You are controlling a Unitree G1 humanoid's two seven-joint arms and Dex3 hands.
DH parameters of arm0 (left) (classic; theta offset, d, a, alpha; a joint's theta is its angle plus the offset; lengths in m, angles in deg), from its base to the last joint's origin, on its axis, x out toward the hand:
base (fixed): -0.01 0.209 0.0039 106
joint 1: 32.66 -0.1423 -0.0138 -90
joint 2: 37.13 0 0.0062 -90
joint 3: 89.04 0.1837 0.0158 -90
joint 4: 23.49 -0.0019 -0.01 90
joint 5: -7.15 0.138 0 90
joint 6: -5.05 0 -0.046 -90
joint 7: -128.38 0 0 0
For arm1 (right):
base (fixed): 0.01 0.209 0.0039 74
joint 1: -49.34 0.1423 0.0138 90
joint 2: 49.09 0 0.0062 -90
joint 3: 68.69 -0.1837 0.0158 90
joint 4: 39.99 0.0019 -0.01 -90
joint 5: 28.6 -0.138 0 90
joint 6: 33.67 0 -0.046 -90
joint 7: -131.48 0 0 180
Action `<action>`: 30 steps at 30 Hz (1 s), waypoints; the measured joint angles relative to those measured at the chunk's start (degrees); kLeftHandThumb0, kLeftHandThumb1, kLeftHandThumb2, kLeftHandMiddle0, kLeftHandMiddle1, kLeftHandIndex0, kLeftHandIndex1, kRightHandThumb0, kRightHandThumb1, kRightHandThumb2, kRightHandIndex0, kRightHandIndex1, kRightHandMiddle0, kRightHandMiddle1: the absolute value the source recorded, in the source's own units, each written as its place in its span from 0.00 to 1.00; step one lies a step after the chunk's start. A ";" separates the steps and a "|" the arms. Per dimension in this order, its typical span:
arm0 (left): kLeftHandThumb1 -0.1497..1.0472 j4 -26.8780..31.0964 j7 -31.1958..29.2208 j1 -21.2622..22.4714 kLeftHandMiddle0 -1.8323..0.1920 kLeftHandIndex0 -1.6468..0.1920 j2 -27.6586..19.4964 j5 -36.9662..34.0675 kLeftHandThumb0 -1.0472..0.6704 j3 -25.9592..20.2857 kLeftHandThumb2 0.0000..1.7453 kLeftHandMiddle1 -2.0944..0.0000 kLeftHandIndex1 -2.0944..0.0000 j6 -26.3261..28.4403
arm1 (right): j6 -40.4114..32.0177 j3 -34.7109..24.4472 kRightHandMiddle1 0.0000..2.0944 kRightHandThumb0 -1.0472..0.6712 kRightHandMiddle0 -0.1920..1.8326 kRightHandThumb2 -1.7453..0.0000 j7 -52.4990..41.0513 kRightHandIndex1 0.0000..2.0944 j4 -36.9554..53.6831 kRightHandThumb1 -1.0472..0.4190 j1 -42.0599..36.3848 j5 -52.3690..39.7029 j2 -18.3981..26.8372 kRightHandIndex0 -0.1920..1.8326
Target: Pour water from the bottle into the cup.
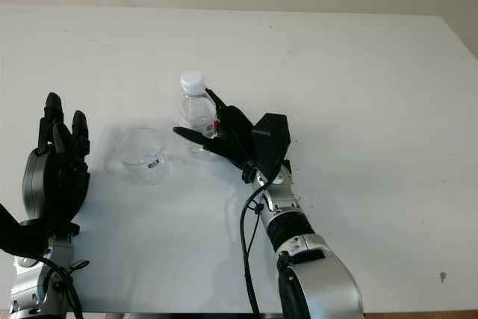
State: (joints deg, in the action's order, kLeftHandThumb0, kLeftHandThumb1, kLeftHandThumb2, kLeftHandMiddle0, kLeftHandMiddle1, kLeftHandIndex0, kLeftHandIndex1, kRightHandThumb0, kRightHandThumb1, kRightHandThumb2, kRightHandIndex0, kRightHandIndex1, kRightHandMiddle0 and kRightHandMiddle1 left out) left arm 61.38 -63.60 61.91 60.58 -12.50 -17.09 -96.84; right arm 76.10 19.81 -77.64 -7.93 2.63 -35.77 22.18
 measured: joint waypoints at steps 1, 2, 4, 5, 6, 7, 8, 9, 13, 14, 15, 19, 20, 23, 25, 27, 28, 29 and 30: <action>1.00 -0.05 -0.04 0.03 0.97 0.99 0.00 -0.02 0.17 0.00 0.37 0.97 0.98 -0.01 | -0.11 0.00 0.76 0.27 0.26 0.97 -0.21 0.77 -0.05 0.11 0.09 0.05 0.12 0.32; 1.00 -0.12 -0.07 0.09 0.98 1.00 0.00 -0.04 0.18 0.00 0.36 0.97 0.98 -0.04 | -0.13 0.09 0.78 0.27 0.27 0.97 -0.27 0.80 -0.06 0.10 0.15 0.27 0.25 0.33; 1.00 -0.37 -0.09 0.27 0.98 1.00 0.01 -0.06 0.18 -0.01 0.36 0.97 0.98 -0.23 | 0.07 0.54 0.85 0.27 0.28 0.97 -0.28 0.87 -0.05 0.09 0.35 1.38 0.71 0.34; 1.00 -0.51 -0.09 0.38 0.98 1.00 0.03 -0.05 0.18 -0.01 0.36 0.97 0.98 -0.34 | 0.55 0.93 0.88 0.27 0.28 0.97 -0.31 0.89 -0.04 0.08 0.48 2.12 1.02 0.35; 1.00 -0.60 -0.08 0.44 0.98 1.00 0.04 -0.05 0.18 -0.01 0.36 0.97 0.98 -0.47 | 1.15 1.31 0.91 0.27 0.29 0.97 -0.36 0.91 -0.03 0.08 0.54 2.70 1.29 0.37; 1.00 -0.69 -0.09 0.53 0.98 1.00 0.04 -0.05 0.18 -0.01 0.36 0.97 0.98 -0.54 | 1.81 1.52 0.92 0.27 0.30 0.97 -0.44 0.92 -0.04 0.07 0.55 3.27 1.55 0.37; 1.00 -0.83 -0.08 0.67 0.97 1.00 0.04 -0.05 0.18 -0.03 0.36 0.97 0.98 -0.55 | 2.32 1.75 0.93 0.27 0.30 0.97 -0.54 0.93 -0.04 0.07 0.55 3.77 1.80 0.38; 1.00 -0.96 -0.04 0.81 0.97 0.99 0.04 -0.05 0.17 -0.04 0.36 0.97 0.97 -0.55 | 2.95 2.09 0.95 0.26 0.32 0.96 -0.56 0.94 -0.03 0.06 0.58 4.37 2.06 0.40; 1.00 -1.08 0.19 0.94 0.97 0.99 0.05 -0.04 0.17 -0.06 0.36 0.97 0.97 -0.57 | 5.16 4.26 0.99 0.24 0.41 0.94 1.85 0.98 0.39 0.01 1.16 8.37 3.11 0.53; 1.00 -1.09 0.27 0.95 0.97 0.99 0.05 -0.03 0.17 -0.06 0.36 0.97 0.97 -0.58 | 5.84 4.98 1.00 0.25 0.45 0.93 2.80 0.99 0.51 0.01 1.35 9.59 3.38 0.56; 1.00 -1.09 0.33 0.96 0.97 0.99 0.05 -0.04 0.17 -0.06 0.36 0.97 0.97 -0.58 | 6.32 5.50 1.00 0.26 0.49 0.91 3.60 1.00 0.64 0.00 1.49 10.50 3.63 0.60; 1.00 -1.09 0.69 0.99 0.98 0.99 0.05 0.21 0.17 -0.06 0.37 0.97 0.97 -0.68 | 8.35 6.09 1.00 0.30 0.63 0.79 6.70 1.00 0.65 0.00 1.41 12.41 3.81 0.77; 1.00 -1.09 0.71 0.99 0.98 0.99 0.05 0.24 0.17 -0.07 0.37 0.97 0.97 -0.72 | 8.91 6.29 1.00 0.31 0.65 0.78 8.42 1.00 0.65 0.00 1.38 13.30 3.84 0.81; 1.00 -1.09 0.77 0.99 0.97 0.99 0.05 0.23 0.17 -0.08 0.36 0.97 0.97 -0.78 | 9.94 6.72 1.00 0.33 0.67 0.74 12.34 1.00 0.62 0.00 1.33 14.84 4.04 0.88; 1.00 -1.10 0.75 0.99 0.97 0.98 0.05 0.14 0.18 -0.13 0.36 0.97 0.97 -0.88 | 10.09 6.77 1.00 0.34 0.62 0.73 14.53 1.00 0.51 0.00 1.34 15.42 4.31 0.83; 1.00 -1.12 0.72 1.01 0.97 0.98 0.05 -0.04 0.18 -0.23 0.36 0.97 0.97 -0.93 | 10.10 6.73 1.00 0.34 0.53 0.73 16.98 1.00 0.20 0.00 1.39 15.92 4.90 0.75; 1.00 -1.12 0.72 1.01 0.97 0.98 0.05 -0.05 0.18 -0.26 0.36 0.97 0.97 -0.93 | 10.14 6.66 1.00 0.35 0.48 0.73 18.12 1.00 -0.10 0.00 1.56 16.14 5.38 0.71; 1.00 -1.13 0.72 1.01 0.97 0.99 0.05 -0.05 0.18 -0.28 0.36 0.97 0.97 -0.93 | 10.16 6.56 1.00 0.35 0.46 0.73 19.38 1.00 -0.61 0.00 1.88 16.42 5.93 0.69; 1.00 -1.15 0.67 1.01 0.97 0.99 0.05 -0.05 0.18 -0.29 0.36 0.97 0.97 -0.95 | 10.16 6.48 1.00 0.35 0.43 0.73 20.56 1.00 -1.05 0.00 2.29 16.91 6.59 0.66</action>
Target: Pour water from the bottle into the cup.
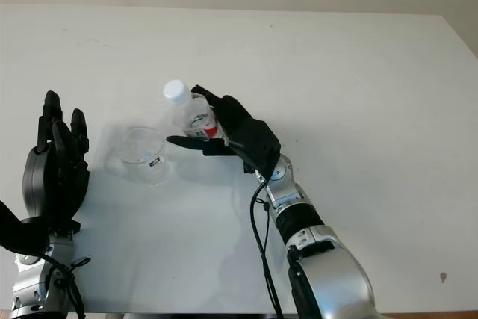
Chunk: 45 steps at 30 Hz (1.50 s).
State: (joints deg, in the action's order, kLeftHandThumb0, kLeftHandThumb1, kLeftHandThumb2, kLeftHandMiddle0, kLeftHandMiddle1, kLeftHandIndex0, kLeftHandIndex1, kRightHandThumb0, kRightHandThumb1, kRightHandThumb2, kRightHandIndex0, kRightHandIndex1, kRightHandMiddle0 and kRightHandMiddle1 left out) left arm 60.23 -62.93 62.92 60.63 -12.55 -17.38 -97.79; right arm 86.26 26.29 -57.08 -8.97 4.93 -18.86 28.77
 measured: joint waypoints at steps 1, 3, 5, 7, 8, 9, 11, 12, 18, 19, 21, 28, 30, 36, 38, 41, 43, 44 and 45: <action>1.00 -0.02 -0.01 0.00 0.97 0.99 0.00 0.00 0.18 -0.02 0.36 0.97 0.97 -0.02 | 0.02 -0.01 1.00 0.36 0.40 0.73 1.19 1.00 -0.29 0.00 0.53 0.70 0.73 0.62; 1.00 -0.07 -0.03 0.00 0.97 0.99 -0.01 0.01 0.18 -0.04 0.36 0.97 0.97 -0.06 | 0.03 0.15 1.00 0.36 0.36 0.73 3.26 1.00 -0.90 0.00 2.17 1.85 2.01 0.57; 1.00 -0.09 -0.04 0.00 0.97 0.99 -0.01 0.01 0.18 -0.03 0.36 0.97 0.97 -0.09 | 0.03 0.63 1.00 0.36 0.34 0.72 5.06 1.00 -1.22 0.00 4.38 3.41 3.02 0.55; 1.00 -0.09 -0.11 0.01 0.97 0.99 -0.01 0.01 0.18 -0.01 0.36 0.97 0.97 -0.10 | 0.03 0.76 1.00 0.36 0.34 0.71 6.29 1.00 -1.25 0.00 6.65 4.10 3.66 0.55; 1.00 -0.10 -0.13 0.02 0.97 0.99 -0.01 0.01 0.18 0.00 0.36 0.97 0.97 -0.11 | 0.03 0.81 1.00 0.36 0.35 0.70 6.76 1.00 -1.28 0.00 7.68 4.38 3.88 0.56; 1.00 -0.09 -0.15 0.04 0.97 0.99 -0.01 0.01 0.18 0.01 0.36 0.98 0.97 -0.11 | 0.14 1.05 1.00 0.36 0.35 0.70 7.35 1.00 -1.39 0.00 8.67 5.02 4.10 0.56; 1.00 -0.09 -0.16 0.12 0.97 0.99 -0.01 0.04 0.18 0.07 0.36 0.97 0.97 -0.11 | 0.32 1.89 1.00 0.36 0.35 0.70 8.37 1.00 -1.76 0.00 10.48 6.37 4.57 0.56; 1.00 -0.09 -0.16 0.13 0.97 0.99 -0.01 0.06 0.17 0.11 0.36 0.97 0.97 -0.11 | 0.34 2.38 1.00 0.36 0.34 0.71 8.93 1.00 -1.88 0.00 11.15 7.21 4.81 0.56; 1.00 -0.07 0.02 0.14 0.97 0.99 0.00 0.22 0.17 0.17 0.36 0.97 0.97 -0.13 | 1.18 8.04 1.00 0.36 0.31 0.71 13.96 1.00 -2.06 0.00 14.24 15.31 6.58 0.51; 1.00 -0.07 0.08 0.15 0.97 0.99 0.01 0.25 0.17 0.21 0.36 0.97 0.97 -0.13 | 1.35 9.19 1.00 0.36 0.31 0.72 15.25 1.00 -2.16 0.00 14.81 17.12 6.87 0.52; 1.00 -0.07 0.24 0.17 0.97 0.99 0.05 0.34 0.17 0.24 0.36 0.97 0.97 -0.17 | 1.69 11.49 1.00 0.36 0.32 0.72 17.76 1.00 -2.31 0.00 15.94 20.45 7.35 0.56; 1.00 -0.08 0.20 0.33 0.97 0.99 0.51 0.33 0.18 0.24 0.36 0.97 0.97 -0.54 | 4.05 18.42 1.00 0.36 0.36 0.77 24.84 1.00 -3.06 0.00 18.39 28.68 7.63 0.61; 1.00 -0.08 0.42 0.38 0.97 0.99 0.68 0.34 0.18 0.24 0.36 0.97 0.97 -0.57 | 4.10 19.92 1.00 0.36 0.37 0.78 26.05 1.00 -3.63 0.00 18.60 30.44 7.64 0.60; 1.00 -0.08 0.44 0.40 0.97 0.99 1.09 0.35 0.18 0.25 0.36 0.97 0.97 -1.18 | 4.25 24.16 1.00 0.35 0.38 0.78 30.67 1.00 -4.12 0.00 20.31 35.59 8.75 0.58; 1.00 -0.11 0.44 0.41 0.97 0.99 1.15 0.35 0.18 0.24 0.36 0.97 0.97 -1.42 | 4.71 25.39 1.00 0.35 0.39 0.79 33.14 1.00 -4.20 0.00 20.79 37.21 9.17 0.58; 1.00 -0.46 0.42 0.64 0.97 0.99 1.26 0.30 0.18 0.23 0.36 0.97 0.97 -1.70 | 4.93 27.57 1.00 0.34 0.40 0.79 37.57 1.00 -4.70 0.00 21.95 40.12 9.68 0.59; 1.00 -0.61 0.52 0.83 0.97 0.99 1.27 0.32 0.18 0.23 0.35 0.97 0.97 -1.72 | 4.93 28.74 1.00 0.34 0.41 0.80 40.67 1.00 -5.17 0.00 22.79 41.68 9.92 0.61; 1.00 -0.62 0.63 0.91 0.97 0.99 1.28 0.33 0.18 0.23 0.35 0.97 0.97 -1.73 | 4.92 29.13 1.00 0.34 0.42 0.80 41.90 1.00 -5.47 0.00 23.11 42.04 9.96 0.61; 1.00 -0.63 0.66 0.95 0.97 0.99 1.29 0.33 0.18 0.23 0.35 0.97 0.97 -1.73 | 4.91 29.56 1.00 0.34 0.42 0.80 43.00 1.00 -5.94 0.00 23.51 42.58 10.01 0.61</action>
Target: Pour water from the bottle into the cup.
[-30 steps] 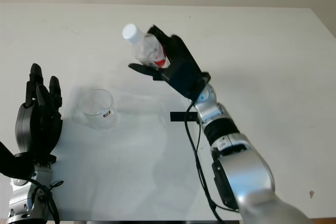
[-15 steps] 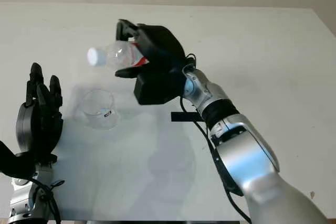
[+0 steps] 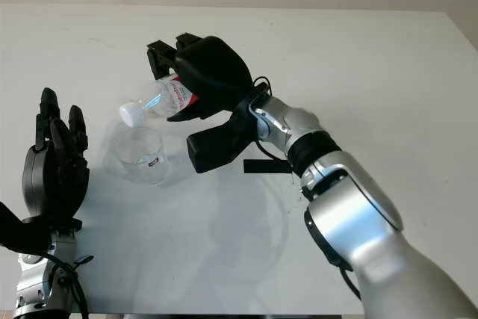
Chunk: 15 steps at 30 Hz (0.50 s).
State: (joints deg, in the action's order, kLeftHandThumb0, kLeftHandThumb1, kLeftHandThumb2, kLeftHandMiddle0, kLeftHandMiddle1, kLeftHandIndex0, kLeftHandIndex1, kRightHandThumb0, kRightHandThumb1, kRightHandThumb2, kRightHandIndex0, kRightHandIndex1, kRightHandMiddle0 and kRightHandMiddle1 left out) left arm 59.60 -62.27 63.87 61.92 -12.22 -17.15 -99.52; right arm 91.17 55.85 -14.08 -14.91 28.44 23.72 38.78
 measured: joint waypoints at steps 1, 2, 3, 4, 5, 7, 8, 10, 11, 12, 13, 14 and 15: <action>1.00 0.00 0.00 0.05 0.97 0.99 0.00 0.00 0.18 0.00 0.36 0.98 0.98 0.00 | -0.07 0.58 1.00 0.33 0.43 0.81 1.26 1.00 -0.44 0.00 0.32 0.73 0.12 0.63; 1.00 0.00 0.00 0.06 0.97 0.99 0.00 0.00 0.18 0.00 0.36 0.98 0.98 0.00 | -0.19 1.16 1.00 0.33 0.44 0.81 2.63 1.00 -0.69 0.00 0.53 1.41 0.24 0.64; 1.00 0.00 -0.01 0.06 0.97 0.99 -0.01 0.00 0.18 0.00 0.36 0.98 0.98 0.00 | -0.34 1.61 1.00 0.33 0.44 0.81 3.95 1.00 -1.04 0.00 0.70 2.03 0.31 0.65; 1.00 0.00 -0.02 0.06 0.97 0.99 -0.01 -0.01 0.18 0.00 0.36 0.98 0.98 0.00 | -0.62 2.24 1.00 0.33 0.45 0.81 5.08 1.00 -1.33 0.00 0.89 2.75 0.45 0.65; 1.00 0.00 -0.02 0.06 0.97 0.99 -0.01 -0.01 0.18 -0.01 0.36 0.97 0.98 0.00 | -0.82 2.67 1.00 0.33 0.45 0.81 5.75 1.00 -1.57 0.00 1.03 3.28 0.60 0.65; 1.00 -0.04 -0.06 0.06 0.97 0.99 -0.02 -0.01 0.18 -0.02 0.36 0.97 0.97 0.00 | -1.35 3.79 1.00 0.33 0.45 0.81 7.78 1.00 -1.92 0.00 1.28 4.56 0.96 0.65; 1.00 -0.07 -0.07 0.06 0.97 0.99 -0.03 -0.02 0.18 -0.02 0.36 0.97 0.97 0.00 | -1.71 4.47 1.00 0.33 0.44 0.81 9.15 1.00 -2.17 0.00 1.54 5.50 1.14 0.65; 1.00 -0.16 -0.06 0.08 0.97 0.99 -0.03 -0.01 0.18 -0.02 0.36 0.97 0.97 0.00 | -2.08 5.48 1.00 0.33 0.44 0.81 10.90 1.00 -2.45 0.00 2.05 6.48 1.50 0.65; 1.00 -0.20 -0.04 0.10 0.97 0.99 -0.03 0.00 0.18 -0.02 0.36 0.97 0.97 0.00 | -2.21 5.86 1.00 0.32 0.44 0.81 11.49 1.00 -2.55 0.00 2.37 6.90 1.67 0.65; 1.00 -0.22 -0.01 0.10 0.97 0.99 -0.03 0.02 0.18 -0.02 0.36 0.97 0.97 0.00 | -2.36 6.05 1.00 0.32 0.43 0.82 12.00 1.00 -2.64 0.00 2.66 7.27 1.78 0.65; 1.00 -0.23 0.02 0.11 0.97 0.99 -0.03 0.05 0.18 -0.02 0.36 0.97 0.97 0.00 | -2.47 6.28 1.00 0.32 0.43 0.82 12.52 1.00 -2.70 0.00 2.92 7.47 1.85 0.65; 1.00 -0.26 0.06 0.13 0.97 0.99 -0.03 0.07 0.18 -0.02 0.36 0.97 0.97 -0.01 | -2.45 6.53 1.00 0.32 0.43 0.83 13.00 1.00 -2.72 0.00 3.19 7.67 1.93 0.65; 1.00 -0.32 0.11 0.20 0.97 0.99 -0.03 0.09 0.18 -0.02 0.36 0.97 0.97 -0.01 | -2.35 6.91 1.00 0.32 0.43 0.83 13.38 1.00 -2.73 0.00 3.47 7.82 1.99 0.65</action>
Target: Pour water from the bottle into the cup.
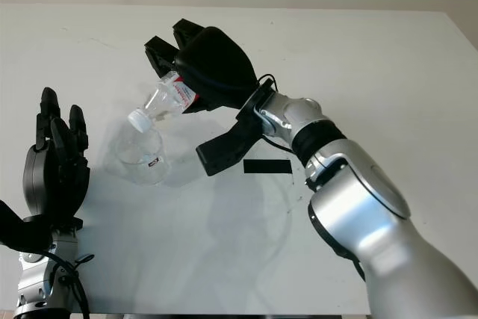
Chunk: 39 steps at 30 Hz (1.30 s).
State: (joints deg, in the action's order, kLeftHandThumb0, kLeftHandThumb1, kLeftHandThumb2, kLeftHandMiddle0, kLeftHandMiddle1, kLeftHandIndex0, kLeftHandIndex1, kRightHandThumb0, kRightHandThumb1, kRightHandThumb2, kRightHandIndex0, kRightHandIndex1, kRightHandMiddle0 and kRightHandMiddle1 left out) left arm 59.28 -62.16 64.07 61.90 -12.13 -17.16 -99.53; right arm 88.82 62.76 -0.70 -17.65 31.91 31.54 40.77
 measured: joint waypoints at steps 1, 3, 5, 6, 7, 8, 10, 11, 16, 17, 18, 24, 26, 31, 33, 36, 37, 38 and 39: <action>1.00 -0.05 0.01 0.06 0.97 0.99 0.00 0.01 0.18 0.00 0.36 0.97 0.97 -0.01 | 0.39 0.17 1.00 0.32 0.43 0.83 0.27 1.00 -0.01 0.00 0.13 0.03 0.03 0.65; 1.00 -0.25 -0.05 0.27 0.97 0.99 -0.01 0.00 0.18 0.00 0.36 0.98 0.98 -0.12 | 1.44 0.74 1.00 0.32 0.44 0.83 0.79 1.00 -0.07 0.00 0.41 0.16 0.12 0.66; 1.00 -0.37 -0.07 0.38 0.97 0.99 -0.01 0.00 0.18 0.01 0.36 0.97 0.98 -0.15 | 2.10 1.37 1.00 0.32 0.45 0.83 1.33 1.00 -0.10 0.00 0.79 0.46 0.17 0.66; 1.00 -0.37 -0.07 0.38 0.97 0.99 -0.01 0.00 0.18 0.01 0.36 0.97 0.98 -0.15 | 2.28 1.64 1.00 0.32 0.45 0.83 1.52 1.00 -0.10 0.00 1.05 0.62 0.23 0.66; 1.00 -0.37 -0.07 0.38 0.97 0.99 0.00 0.00 0.18 0.01 0.36 0.97 0.98 -0.15 | 2.35 1.99 1.00 0.32 0.46 0.83 1.79 1.00 -0.10 0.00 1.35 0.92 0.31 0.66; 1.00 -0.37 -0.07 0.39 0.97 0.99 0.03 0.00 0.18 0.02 0.36 0.97 0.97 -0.15 | 2.35 2.34 1.00 0.32 0.46 0.83 2.05 1.00 -0.10 0.00 1.61 1.21 0.41 0.67; 1.00 -0.41 -0.04 0.44 0.97 0.99 0.14 0.00 0.18 0.02 0.36 0.97 0.98 -0.16 | 2.37 2.83 1.00 0.32 0.46 0.85 2.46 1.00 -0.10 0.00 1.97 1.58 0.50 0.67; 1.00 -0.48 -0.04 0.49 0.97 0.99 0.20 0.00 0.18 0.02 0.36 0.97 0.98 -0.20 | 2.42 2.94 1.00 0.32 0.46 0.86 2.50 1.00 -0.10 0.00 2.02 1.60 0.51 0.67; 1.00 -0.74 -0.05 0.71 0.97 1.00 0.37 0.01 0.18 0.02 0.37 0.98 0.98 -0.65 | 2.49 4.07 1.00 0.30 0.44 0.88 3.65 1.00 0.05 0.00 2.30 2.82 0.67 0.66; 1.00 -0.78 -0.06 0.72 0.97 1.00 0.37 0.01 0.18 0.02 0.37 0.98 0.98 -0.85 | 2.36 4.47 1.00 0.31 0.45 0.88 4.08 1.00 0.06 0.00 2.38 3.29 0.70 0.66; 1.00 -0.81 -0.06 0.72 0.97 1.00 0.38 0.02 0.18 0.02 0.37 0.97 0.98 -1.06 | 2.28 4.77 1.00 0.31 0.45 0.89 4.38 1.00 0.07 0.00 2.47 3.69 0.71 0.66; 1.00 -0.90 -0.06 0.77 0.97 1.00 0.40 0.05 0.18 0.03 0.37 0.97 0.98 -1.43 | -2.05 7.85 1.00 0.30 0.44 0.89 8.65 1.00 0.46 0.00 2.95 7.92 0.74 0.67; 1.00 -0.99 -0.12 0.81 0.97 1.00 0.40 0.04 0.18 0.03 0.37 0.98 0.98 -1.44 | -3.12 8.78 1.00 0.30 0.44 0.84 10.57 1.00 0.49 0.00 3.09 9.18 0.74 0.68; 1.00 -1.17 -0.17 0.92 0.97 0.99 0.42 0.04 0.18 0.03 0.37 0.97 0.97 -1.59 | -4.09 9.84 1.00 0.31 0.45 0.78 11.67 1.00 0.49 0.00 3.34 9.82 0.73 0.69; 1.00 -1.17 -0.10 0.94 0.97 0.99 0.44 0.08 0.18 0.03 0.37 0.97 0.97 -1.59 | -4.09 10.07 1.00 0.31 0.46 0.78 11.72 1.00 0.49 0.00 3.34 9.82 0.73 0.70; 1.00 -1.17 -0.03 0.94 0.97 0.99 0.45 0.21 0.18 0.04 0.37 0.97 0.97 -1.59 | -3.76 10.12 1.00 0.31 0.46 0.81 11.91 1.00 0.48 0.00 3.34 9.56 0.72 0.70; 1.00 -1.17 -0.05 0.95 0.97 0.99 0.46 0.21 0.18 0.04 0.37 0.97 0.97 -1.59 | -3.54 10.11 1.00 0.31 0.47 0.81 12.11 1.00 0.48 0.00 3.34 9.40 0.71 0.70; 1.00 -1.18 -0.05 0.95 0.97 0.99 0.46 0.21 0.18 0.04 0.38 0.97 0.97 -1.59 | -3.43 10.11 1.00 0.31 0.47 0.81 12.35 1.00 0.47 0.00 3.34 9.28 0.68 0.70; 1.00 -1.18 -0.05 0.96 0.97 0.99 0.47 0.21 0.18 0.04 0.38 0.97 0.97 -1.60 | -3.43 10.11 1.00 0.31 0.47 0.81 12.54 1.00 0.46 0.00 3.34 9.17 0.65 0.70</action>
State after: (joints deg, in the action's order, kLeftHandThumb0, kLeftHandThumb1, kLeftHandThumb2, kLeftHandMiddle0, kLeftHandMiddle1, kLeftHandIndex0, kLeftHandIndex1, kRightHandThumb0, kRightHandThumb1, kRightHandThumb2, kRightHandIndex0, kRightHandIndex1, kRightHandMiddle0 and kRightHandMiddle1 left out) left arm 58.10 -62.21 65.03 62.37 -11.93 -17.13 -101.12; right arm 85.39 72.87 11.84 -17.18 35.25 40.71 41.42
